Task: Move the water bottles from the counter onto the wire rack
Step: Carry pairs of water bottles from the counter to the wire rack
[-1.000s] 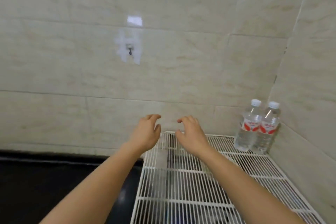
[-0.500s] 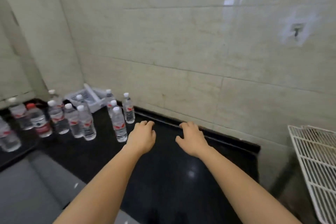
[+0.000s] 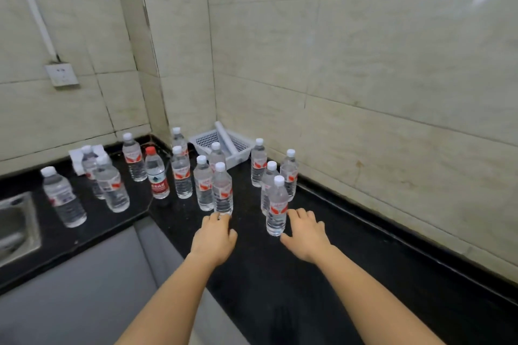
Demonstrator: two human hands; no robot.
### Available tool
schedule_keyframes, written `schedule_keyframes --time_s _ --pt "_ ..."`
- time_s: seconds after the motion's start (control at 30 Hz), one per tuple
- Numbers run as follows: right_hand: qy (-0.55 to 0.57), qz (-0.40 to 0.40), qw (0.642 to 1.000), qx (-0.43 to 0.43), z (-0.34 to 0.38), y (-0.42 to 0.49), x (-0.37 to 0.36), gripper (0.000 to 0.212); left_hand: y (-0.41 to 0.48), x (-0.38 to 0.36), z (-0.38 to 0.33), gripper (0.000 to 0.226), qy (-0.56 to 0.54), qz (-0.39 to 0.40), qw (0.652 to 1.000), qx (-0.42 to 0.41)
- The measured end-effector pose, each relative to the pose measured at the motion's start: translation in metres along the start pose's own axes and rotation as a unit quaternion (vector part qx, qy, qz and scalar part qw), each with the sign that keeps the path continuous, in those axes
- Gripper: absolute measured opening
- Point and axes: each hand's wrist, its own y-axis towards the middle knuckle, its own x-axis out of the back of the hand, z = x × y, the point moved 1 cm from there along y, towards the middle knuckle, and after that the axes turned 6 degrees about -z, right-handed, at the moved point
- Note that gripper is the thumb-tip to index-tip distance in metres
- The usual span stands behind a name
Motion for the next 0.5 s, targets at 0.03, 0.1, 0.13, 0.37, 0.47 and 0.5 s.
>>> schedule_keyframes --time_s 0.03,0.1,0.13,0.37,0.47,0.5 --pt "0.002 -0.005 1.0 -0.003 0.002 0.017 -0.003 0.059 0.015 -0.001 0.007 0.042 -0.005 -0.006 1.0 0.0" --pt "0.01 -0.019 1.0 -0.015 0.005 0.053 -0.004 0.058 0.045 0.001 0.019 0.042 -0.014 -0.01 1.0 0.0" --pt "0.012 -0.024 0.999 -0.019 0.006 0.07 -0.004 0.059 0.061 0.003 0.024 0.042 -0.015 -0.009 1.0 -0.003" --pt "0.005 -0.023 0.999 -0.036 0.009 0.146 -0.011 0.061 0.155 0.011 0.047 0.046 -0.027 -0.011 0.999 -0.012" --pt "-0.007 -0.008 0.999 -0.04 0.009 0.16 -0.019 0.064 0.184 0.007 0.052 0.053 -0.043 -0.019 0.999 -0.022" --pt "-0.014 -0.006 0.999 -0.043 0.008 0.163 -0.022 0.064 0.193 0.006 0.052 0.054 -0.046 -0.027 0.998 -0.03"
